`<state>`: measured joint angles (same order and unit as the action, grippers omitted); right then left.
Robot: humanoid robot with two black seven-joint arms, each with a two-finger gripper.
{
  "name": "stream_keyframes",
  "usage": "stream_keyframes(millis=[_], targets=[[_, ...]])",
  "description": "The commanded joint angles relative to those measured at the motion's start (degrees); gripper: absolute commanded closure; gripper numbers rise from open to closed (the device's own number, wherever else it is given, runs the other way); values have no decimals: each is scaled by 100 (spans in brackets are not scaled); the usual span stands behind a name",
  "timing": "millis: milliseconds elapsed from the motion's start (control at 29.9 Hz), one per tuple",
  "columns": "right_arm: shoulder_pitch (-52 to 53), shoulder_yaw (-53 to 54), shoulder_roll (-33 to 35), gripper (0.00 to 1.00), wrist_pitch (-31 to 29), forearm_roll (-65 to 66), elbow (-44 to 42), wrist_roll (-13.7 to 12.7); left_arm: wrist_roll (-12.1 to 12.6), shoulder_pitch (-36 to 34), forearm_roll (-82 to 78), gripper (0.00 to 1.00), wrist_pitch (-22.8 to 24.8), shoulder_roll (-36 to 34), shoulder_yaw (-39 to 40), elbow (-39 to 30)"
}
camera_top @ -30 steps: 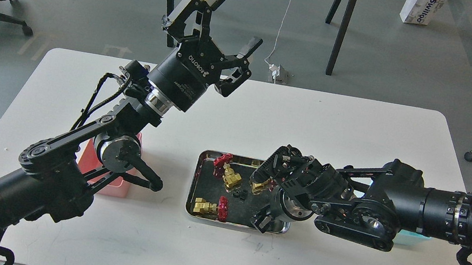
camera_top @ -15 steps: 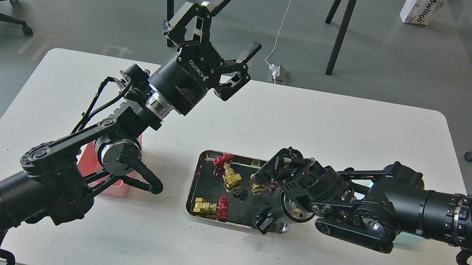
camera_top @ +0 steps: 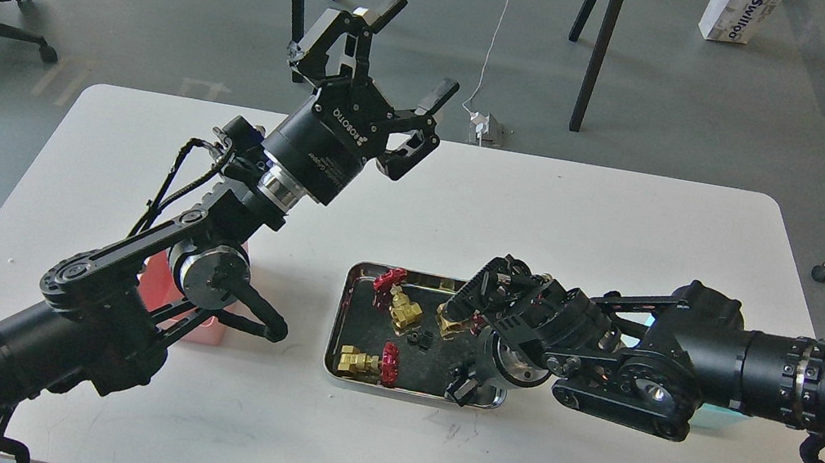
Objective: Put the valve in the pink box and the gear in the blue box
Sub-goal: 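Lower the right gripper onto a small brass gear and grasp it, then lift the gear and carry it with the right gripper to the blue box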
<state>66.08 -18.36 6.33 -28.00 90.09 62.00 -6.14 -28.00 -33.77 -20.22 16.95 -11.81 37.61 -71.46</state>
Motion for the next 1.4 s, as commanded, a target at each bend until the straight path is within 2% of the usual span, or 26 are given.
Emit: stream_keyframes(millis=[0,501,835,1103,1370], targets=[[2,-1,0,81,0,0,-4,-1,0,11,1,2,1,3,9,0],[54,17,17,90,0,-26,23,8,0,11,1,2,1,3,9,0],[265,262,271,91,0,-79,84,8,0,11,1,2,1,12,9,0],[871,1238,1431,93,0,-808,787,34,0,11,-8,2,1,108,-8,18],[969,1239,3416,93,0,-835,1297,43,0,11,-8,2,1,117,-9,35]])
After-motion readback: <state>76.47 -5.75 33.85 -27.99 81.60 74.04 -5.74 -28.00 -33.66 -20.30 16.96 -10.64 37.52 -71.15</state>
